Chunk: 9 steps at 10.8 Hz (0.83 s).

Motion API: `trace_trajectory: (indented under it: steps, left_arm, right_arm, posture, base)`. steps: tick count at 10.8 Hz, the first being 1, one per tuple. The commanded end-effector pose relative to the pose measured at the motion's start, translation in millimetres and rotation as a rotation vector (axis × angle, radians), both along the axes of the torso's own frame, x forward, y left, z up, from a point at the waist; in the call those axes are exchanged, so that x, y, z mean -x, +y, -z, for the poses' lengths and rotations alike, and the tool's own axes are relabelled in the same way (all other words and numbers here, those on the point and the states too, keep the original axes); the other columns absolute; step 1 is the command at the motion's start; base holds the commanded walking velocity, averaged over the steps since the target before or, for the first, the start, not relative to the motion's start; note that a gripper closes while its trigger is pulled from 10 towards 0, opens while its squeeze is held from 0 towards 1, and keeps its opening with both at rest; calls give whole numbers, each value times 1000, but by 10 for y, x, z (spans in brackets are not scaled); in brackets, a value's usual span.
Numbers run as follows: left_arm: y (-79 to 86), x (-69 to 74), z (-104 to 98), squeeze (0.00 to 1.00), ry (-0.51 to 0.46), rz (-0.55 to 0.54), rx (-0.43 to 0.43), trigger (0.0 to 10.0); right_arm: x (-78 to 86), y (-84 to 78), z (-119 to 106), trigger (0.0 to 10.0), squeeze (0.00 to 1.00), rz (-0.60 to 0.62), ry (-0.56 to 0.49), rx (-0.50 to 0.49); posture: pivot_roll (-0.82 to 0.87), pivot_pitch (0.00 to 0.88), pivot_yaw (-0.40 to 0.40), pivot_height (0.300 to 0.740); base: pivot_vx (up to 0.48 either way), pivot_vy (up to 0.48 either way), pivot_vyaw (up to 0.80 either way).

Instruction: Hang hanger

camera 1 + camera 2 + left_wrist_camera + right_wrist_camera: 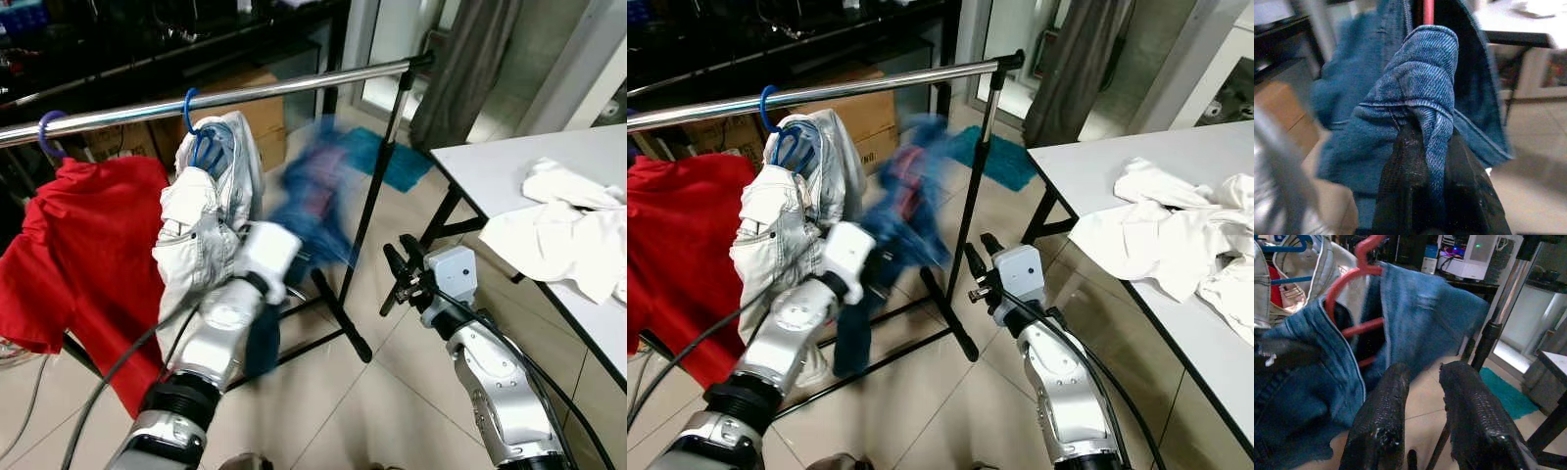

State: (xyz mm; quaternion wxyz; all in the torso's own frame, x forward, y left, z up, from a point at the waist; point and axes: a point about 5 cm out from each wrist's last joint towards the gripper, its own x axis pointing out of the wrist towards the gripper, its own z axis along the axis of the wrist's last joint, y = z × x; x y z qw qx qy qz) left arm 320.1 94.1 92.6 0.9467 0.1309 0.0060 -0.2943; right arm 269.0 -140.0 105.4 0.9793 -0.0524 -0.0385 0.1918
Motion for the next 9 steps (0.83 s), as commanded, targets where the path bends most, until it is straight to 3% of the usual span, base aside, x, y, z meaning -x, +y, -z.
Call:
trace_trajectory:
  steps: [1,4,6,8,9]
  left_arm:
    - [-30,0,-85,0,-44,33,-6,10000]
    - [48,4,-113,0,-53,56,-38,10000]
    - [79,64,-82,0,-42,148,-105,10000]
    - [83,105,-98,0,-45,145,-82,10000]
    - [71,186,-125,0,-59,176,-75,10000]
  right_arm:
    - [-26,-41,-18,10000,0,18,-7,17]
    - [-73,-131,-42,10000,0,37,-22,68]
    - [-148,-271,-126,10000,0,47,-56,137]
    - [-144,-249,-145,10000,0,25,-58,120]
    - [-47,-177,-109,10000,0,-36,-50,113]
  posture:
    - [48,13,-11,723]
    - [55,11,-15,723]
    - [59,11,-19,723]
    - [67,12,-26,723]
    - [72,18,-28,723]
  base:
    - [0,0,0]
    - [0,0,0]
    - [0,0,0]
    - [0,0,0]
    - [0,0,0]
